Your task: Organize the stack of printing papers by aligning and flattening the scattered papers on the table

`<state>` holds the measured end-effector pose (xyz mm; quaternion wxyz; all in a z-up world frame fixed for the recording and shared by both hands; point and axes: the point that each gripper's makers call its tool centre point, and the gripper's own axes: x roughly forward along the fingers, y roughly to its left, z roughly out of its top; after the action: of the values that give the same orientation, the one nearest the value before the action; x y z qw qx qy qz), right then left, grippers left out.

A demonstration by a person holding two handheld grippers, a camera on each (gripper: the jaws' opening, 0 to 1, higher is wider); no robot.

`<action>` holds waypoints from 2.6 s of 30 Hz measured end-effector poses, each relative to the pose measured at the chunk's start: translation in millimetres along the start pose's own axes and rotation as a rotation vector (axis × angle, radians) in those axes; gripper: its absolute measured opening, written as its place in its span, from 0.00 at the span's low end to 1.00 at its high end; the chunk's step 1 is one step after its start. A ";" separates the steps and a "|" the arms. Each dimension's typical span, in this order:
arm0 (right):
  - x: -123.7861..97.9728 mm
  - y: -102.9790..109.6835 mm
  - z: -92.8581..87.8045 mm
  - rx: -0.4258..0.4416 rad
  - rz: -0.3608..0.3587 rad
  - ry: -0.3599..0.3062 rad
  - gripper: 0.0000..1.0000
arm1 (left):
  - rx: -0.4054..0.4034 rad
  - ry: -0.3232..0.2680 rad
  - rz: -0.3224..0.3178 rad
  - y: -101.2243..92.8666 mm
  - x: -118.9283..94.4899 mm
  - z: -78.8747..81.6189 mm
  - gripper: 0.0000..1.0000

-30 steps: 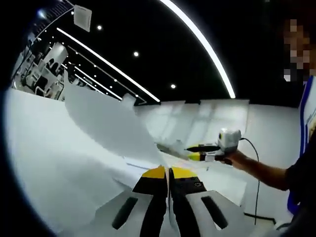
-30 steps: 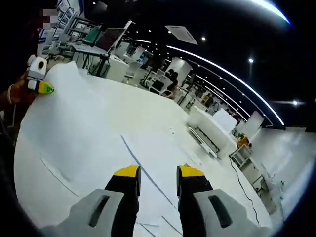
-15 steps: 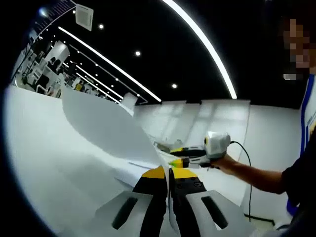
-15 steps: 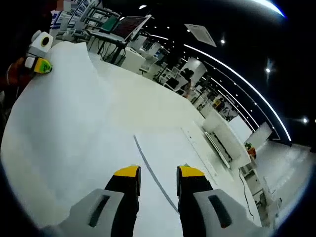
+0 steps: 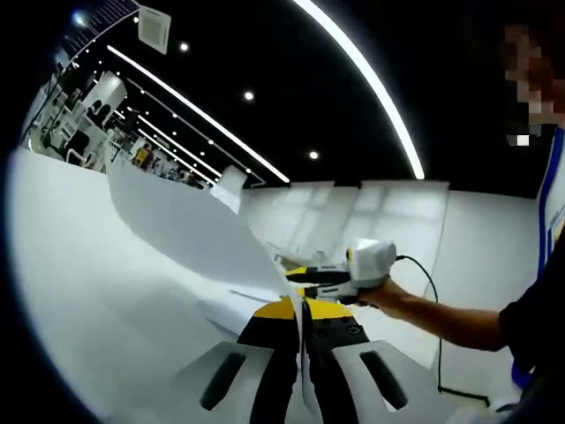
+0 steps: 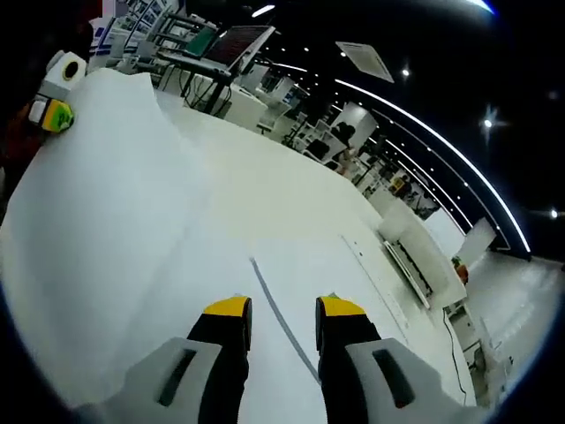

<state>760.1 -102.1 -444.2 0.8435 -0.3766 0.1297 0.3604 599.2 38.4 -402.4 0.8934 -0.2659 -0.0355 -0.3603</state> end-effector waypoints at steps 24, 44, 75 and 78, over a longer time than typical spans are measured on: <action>56.2 18.5 18.3 -0.167 0.025 0.043 0.22 | -0.032 -0.015 -0.006 3.6 -0.4 2.3 0.06; 73.1 13.4 19.5 -0.257 -0.032 0.061 0.20 | -0.057 -0.030 -0.008 6.3 -2.2 5.6 0.06; 85.3 -3.2 -3.3 0.569 0.052 -0.060 0.34 | -0.058 -0.029 -0.012 6.1 -1.7 4.2 0.06; 85.2 -5.3 -5.7 0.586 0.063 -0.061 0.34 | -0.058 -0.029 -0.013 5.9 -2.0 4.3 0.06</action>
<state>824.4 -65.2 -486.9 0.9082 -0.1017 0.2145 0.3447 602.2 45.3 -401.9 0.8824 -0.2968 -0.0395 -0.3631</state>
